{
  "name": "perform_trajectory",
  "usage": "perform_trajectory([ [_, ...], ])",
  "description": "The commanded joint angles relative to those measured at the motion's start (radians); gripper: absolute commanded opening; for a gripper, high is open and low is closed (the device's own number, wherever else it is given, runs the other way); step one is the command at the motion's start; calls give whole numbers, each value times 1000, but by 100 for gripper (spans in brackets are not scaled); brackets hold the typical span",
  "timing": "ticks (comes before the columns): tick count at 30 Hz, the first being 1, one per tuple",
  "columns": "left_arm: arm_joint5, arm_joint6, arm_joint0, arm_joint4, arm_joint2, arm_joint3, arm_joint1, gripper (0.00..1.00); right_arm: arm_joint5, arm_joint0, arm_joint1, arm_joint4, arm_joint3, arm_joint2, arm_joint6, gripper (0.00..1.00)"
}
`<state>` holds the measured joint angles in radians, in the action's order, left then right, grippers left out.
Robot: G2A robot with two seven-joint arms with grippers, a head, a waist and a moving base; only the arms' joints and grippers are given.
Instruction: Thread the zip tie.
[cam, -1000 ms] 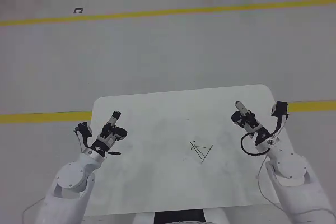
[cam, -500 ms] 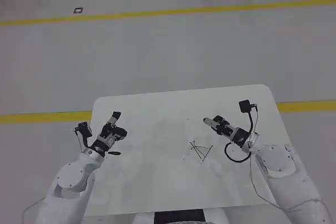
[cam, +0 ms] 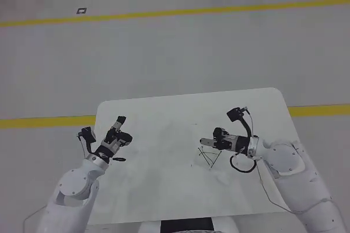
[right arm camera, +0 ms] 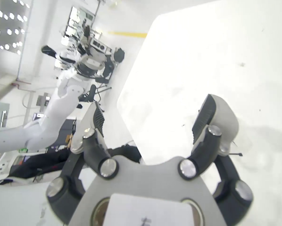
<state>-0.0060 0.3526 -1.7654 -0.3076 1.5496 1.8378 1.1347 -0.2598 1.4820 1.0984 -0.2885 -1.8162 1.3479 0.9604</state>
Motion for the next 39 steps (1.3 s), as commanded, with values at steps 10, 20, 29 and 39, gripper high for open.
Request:
perform_trajectory([
  [10, 0, 0, 0, 0, 0, 0, 0, 100, -11, -11, -2, -3, -1, -12, 53, 100],
  [20, 0, 0, 0, 0, 0, 0, 0, 100, 40, -103, -6, -144, -24, -117, 200, 100],
  [29, 0, 0, 0, 0, 0, 0, 0, 100, 56, -142, -5, -177, -11, -178, 276, 100],
  [39, -2, 18, -1, 4, -9, 7, 0, 100, 56, -142, -5, -177, -11, -178, 276, 100],
])
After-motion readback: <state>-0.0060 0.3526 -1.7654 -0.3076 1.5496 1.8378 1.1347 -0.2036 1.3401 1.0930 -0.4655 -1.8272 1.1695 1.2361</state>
